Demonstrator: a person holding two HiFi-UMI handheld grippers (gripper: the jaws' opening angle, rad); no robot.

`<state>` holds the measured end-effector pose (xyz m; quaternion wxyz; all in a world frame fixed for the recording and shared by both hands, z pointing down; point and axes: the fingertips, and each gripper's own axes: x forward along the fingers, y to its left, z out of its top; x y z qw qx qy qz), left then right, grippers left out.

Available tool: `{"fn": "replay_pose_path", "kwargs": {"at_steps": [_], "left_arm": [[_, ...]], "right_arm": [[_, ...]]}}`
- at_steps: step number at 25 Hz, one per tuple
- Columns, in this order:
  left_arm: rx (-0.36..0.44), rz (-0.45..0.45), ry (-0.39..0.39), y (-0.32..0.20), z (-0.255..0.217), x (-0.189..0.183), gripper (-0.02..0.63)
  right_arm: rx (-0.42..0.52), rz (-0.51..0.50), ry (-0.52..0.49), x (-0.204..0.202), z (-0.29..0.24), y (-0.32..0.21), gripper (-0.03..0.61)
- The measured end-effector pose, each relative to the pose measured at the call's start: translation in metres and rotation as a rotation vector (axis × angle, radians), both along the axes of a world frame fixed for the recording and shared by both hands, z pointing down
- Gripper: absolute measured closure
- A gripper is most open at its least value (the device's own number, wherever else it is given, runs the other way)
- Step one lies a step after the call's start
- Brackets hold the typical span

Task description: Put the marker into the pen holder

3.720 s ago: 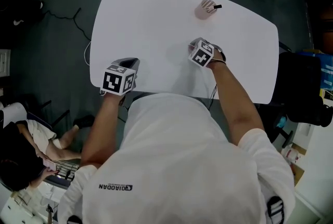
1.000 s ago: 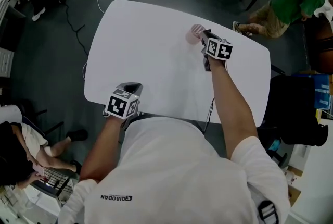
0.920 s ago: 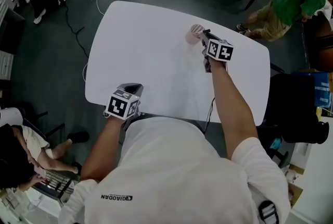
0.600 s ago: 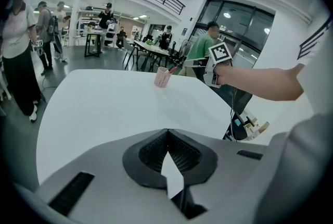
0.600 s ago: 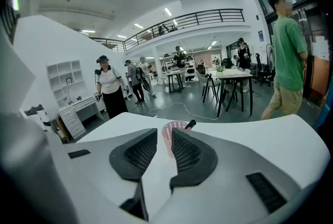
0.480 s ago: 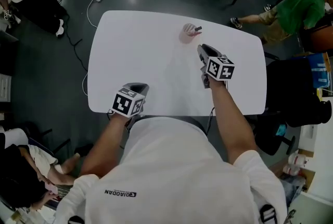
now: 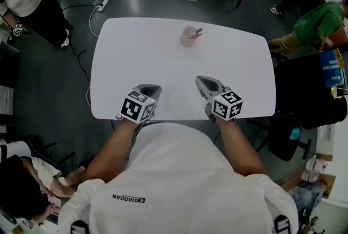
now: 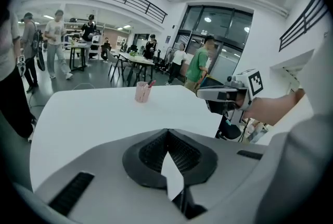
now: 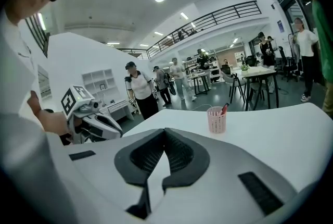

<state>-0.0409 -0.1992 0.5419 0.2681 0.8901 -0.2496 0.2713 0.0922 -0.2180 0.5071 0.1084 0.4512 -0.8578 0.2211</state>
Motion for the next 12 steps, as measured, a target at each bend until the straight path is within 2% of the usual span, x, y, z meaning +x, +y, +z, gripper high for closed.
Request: {"fn": "replay_pose_path", "kwargs": {"at_steps": [6, 12], "left_arm": [[0.003, -0.024, 0.05, 0.049, -0.021, 0.038, 0.588], [0.012, -0.063, 0.065, 0.106, -0.031, 0.085, 0.588]], "right_arm": [[0.0, -0.004, -0.05, 0.024, -0.012, 0.063, 0.56], [0.005, -0.023, -0.08, 0.063, -0.025, 0.132, 0.56]]}}
